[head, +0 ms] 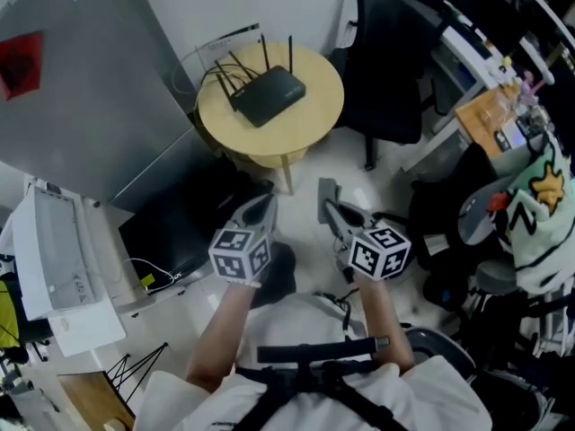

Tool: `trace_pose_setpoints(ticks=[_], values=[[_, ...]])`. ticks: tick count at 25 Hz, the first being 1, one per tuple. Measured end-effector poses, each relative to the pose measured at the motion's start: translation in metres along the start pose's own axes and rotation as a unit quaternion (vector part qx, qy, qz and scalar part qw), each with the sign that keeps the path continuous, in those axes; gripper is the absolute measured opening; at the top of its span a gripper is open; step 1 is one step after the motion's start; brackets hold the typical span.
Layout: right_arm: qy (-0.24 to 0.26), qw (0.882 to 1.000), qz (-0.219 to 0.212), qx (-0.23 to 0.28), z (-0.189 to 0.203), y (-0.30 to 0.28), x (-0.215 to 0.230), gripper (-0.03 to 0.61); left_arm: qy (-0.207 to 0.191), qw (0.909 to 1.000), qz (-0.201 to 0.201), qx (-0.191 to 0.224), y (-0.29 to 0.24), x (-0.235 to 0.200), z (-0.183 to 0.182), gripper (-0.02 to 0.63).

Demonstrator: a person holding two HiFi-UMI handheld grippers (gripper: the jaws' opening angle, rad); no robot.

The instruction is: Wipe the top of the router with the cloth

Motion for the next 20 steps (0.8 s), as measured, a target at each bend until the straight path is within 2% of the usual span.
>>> trace_pose_setpoints(ticks=[9,15,20], values=[[-0.006,0.999,0.005,-0.035,-0.082,-0.141,0.014,0.035,0.010,0.9997,0.015,-0.016,-0.087,-0.110,-0.057,-0.011],[0.002,0.999,0.013,-0.043,-0.114,-0.213,0.011,0.035,0.015,0.9995,0.021,-0.016,-0.120,-0.174,-0.083,-0.011],[0.012,0.998,0.015,-0.059,-0.128,-0.254,0.012,0.035,0.030,0.9991,0.023,-0.021,-0.138,-0.208,-0.089,-0.011]])
Point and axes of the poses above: the fingertips, and each gripper's own axes: y backward along the fingers, x to its right, z out of its underside, the point moved 2 cm from there along y, backward along the fingers, and after that the axes turned 11 degrees about -y, right-handed, at the moved point
